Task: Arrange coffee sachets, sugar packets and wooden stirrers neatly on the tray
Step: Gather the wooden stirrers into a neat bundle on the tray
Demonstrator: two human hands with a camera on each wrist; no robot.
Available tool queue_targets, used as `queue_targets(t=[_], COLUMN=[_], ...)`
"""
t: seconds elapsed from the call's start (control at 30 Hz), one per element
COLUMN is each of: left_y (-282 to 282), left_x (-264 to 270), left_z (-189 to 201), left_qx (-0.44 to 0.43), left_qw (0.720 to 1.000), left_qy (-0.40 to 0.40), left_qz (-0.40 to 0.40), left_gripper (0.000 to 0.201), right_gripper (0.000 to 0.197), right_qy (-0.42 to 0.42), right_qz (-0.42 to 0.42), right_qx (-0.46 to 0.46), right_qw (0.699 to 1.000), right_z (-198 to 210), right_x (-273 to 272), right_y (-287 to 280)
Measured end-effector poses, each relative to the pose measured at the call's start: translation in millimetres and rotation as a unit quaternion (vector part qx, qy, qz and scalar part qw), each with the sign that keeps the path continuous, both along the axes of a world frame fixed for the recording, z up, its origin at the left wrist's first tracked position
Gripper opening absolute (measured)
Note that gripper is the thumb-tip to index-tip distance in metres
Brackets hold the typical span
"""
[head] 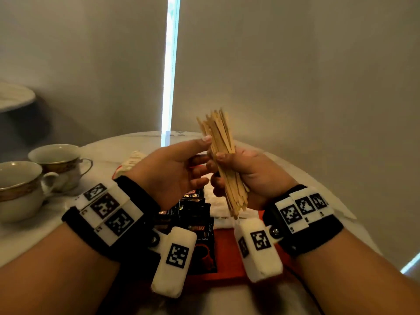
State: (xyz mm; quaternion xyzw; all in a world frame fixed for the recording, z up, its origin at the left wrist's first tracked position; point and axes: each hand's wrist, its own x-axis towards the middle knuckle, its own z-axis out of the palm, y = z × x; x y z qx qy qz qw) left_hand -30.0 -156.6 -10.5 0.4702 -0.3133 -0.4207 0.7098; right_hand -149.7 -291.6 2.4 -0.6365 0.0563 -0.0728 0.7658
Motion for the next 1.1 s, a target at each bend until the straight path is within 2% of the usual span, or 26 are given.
queue_targets(t=[0.1, 0.2, 0.37, 0.5, 0.63, 0.77, 0.83, 0.87, 0.9, 0.97, 1.03, 1.1], left_y=[-1.7, -7.8, -17.4, -17.1, -10.8, -11.7, -10.8, -9.8, -7.9, -5.3, -3.9, -3.3], left_x=[-10.2, -18.7, -26.7, -26.1, -25.5, -23.4, -15.3, -9.5, -4.4, 2.8, 6.7, 8.0], left_z=[-3.8, -8.5, -11.5, -14.6, -8.0, -4.0, -1.6, 0.2, 2.3, 5.5, 5.0, 4.1], left_qx=[0.03, 0.052, 0.05, 0.067, -0.006, -0.083, -0.11, -0.122, -0.129, -0.136, -0.134, -0.128], left_qw=[0.999, 0.998, 0.997, 0.993, 0.989, 0.978, 0.969, 0.964, 0.96, 0.956, 0.955, 0.957], left_qy=[-0.032, -0.039, -0.016, -0.023, 0.026, 0.075, 0.096, 0.111, 0.123, 0.141, 0.146, 0.143], left_qz=[-0.028, -0.001, 0.061, 0.098, 0.145, 0.177, 0.201, 0.209, 0.214, 0.218, 0.219, 0.216], left_gripper=[0.055, 0.067, 0.038, 0.033, 0.026, 0.017, 0.016, 0.014, 0.013, 0.013, 0.014, 0.016], right_gripper=[0.025, 0.02, 0.026, 0.023, 0.025, 0.034, 0.038, 0.035, 0.03, 0.025, 0.03, 0.032], right_qy=[0.012, 0.02, 0.014, 0.023, 0.034, 0.048, 0.085, 0.123, 0.175, 0.295, 0.368, 0.388], right_qz=[0.056, 0.095, 0.076, 0.06, 0.054, 0.0, -0.024, -0.025, -0.014, 0.048, 0.117, 0.145], right_qx=[0.01, 0.033, 0.051, 0.015, -0.056, -0.084, -0.123, -0.173, -0.251, -0.405, -0.488, -0.532], right_qw=[0.998, 0.995, 0.996, 0.998, 0.996, 0.995, 0.988, 0.977, 0.952, 0.864, 0.783, 0.738], right_z=[-14.4, -19.2, -19.8, -21.5, -24.5, -20.3, -15.4, -12.3, -8.3, -1.9, -2.1, -7.2], right_x=[-1.0, -2.4, -7.7, -9.3, -12.4, -15.7, -25.6, -33.2, -41.6, -55.0, -56.8, -51.8], right_y=[7.2, 11.0, 14.4, 18.3, 18.5, 13.6, 5.6, 1.3, -1.7, -1.6, 6.4, 15.5])
